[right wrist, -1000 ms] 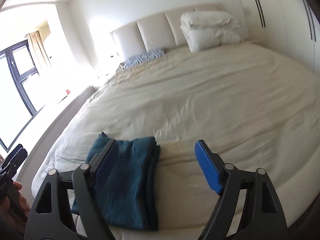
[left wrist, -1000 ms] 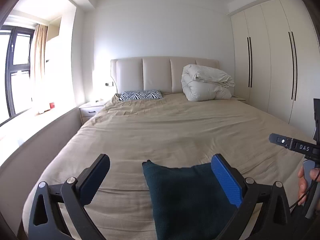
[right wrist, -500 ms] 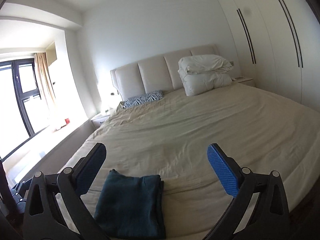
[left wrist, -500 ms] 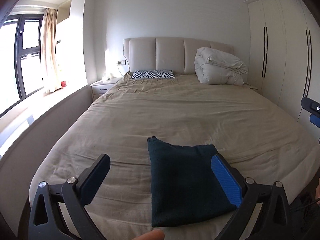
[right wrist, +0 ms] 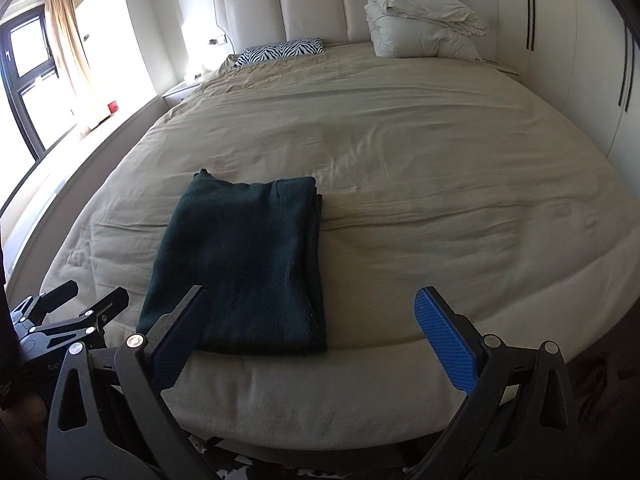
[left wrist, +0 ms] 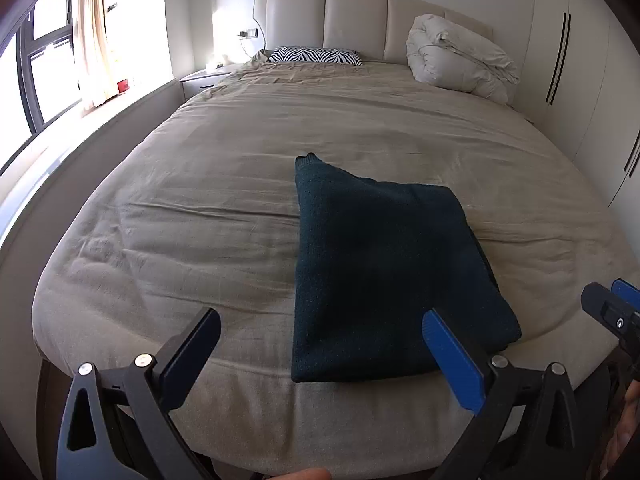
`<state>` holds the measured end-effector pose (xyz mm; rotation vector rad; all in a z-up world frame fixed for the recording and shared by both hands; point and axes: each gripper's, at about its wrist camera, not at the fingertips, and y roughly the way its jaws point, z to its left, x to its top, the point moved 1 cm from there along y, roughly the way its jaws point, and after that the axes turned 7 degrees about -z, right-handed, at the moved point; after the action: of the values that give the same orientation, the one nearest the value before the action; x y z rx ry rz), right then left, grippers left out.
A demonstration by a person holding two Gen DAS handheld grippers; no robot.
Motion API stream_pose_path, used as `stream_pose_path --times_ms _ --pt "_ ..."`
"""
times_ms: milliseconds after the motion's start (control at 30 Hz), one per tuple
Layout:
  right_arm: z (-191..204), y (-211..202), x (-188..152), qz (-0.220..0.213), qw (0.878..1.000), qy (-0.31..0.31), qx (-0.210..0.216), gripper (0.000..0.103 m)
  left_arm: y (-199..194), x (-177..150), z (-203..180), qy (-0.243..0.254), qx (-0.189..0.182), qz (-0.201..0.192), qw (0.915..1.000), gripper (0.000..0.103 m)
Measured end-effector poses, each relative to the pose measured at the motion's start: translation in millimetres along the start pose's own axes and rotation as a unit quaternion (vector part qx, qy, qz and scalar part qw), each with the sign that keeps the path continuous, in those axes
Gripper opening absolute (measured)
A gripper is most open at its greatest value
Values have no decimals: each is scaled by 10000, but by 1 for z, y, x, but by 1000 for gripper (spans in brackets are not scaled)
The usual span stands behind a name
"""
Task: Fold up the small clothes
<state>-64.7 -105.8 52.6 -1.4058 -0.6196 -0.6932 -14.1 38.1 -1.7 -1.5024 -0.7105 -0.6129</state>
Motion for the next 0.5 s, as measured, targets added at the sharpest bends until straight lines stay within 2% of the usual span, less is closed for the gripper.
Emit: stream_pose_path --times_ms 200,500 --pt "8 16 -7 216 9997 -75 -32 103 12 -5 6 -87 47 227 9997 103" --pt "10 24 -11 350 9993 -94 -43 103 21 -8 5 -37 41 345 9994 103"
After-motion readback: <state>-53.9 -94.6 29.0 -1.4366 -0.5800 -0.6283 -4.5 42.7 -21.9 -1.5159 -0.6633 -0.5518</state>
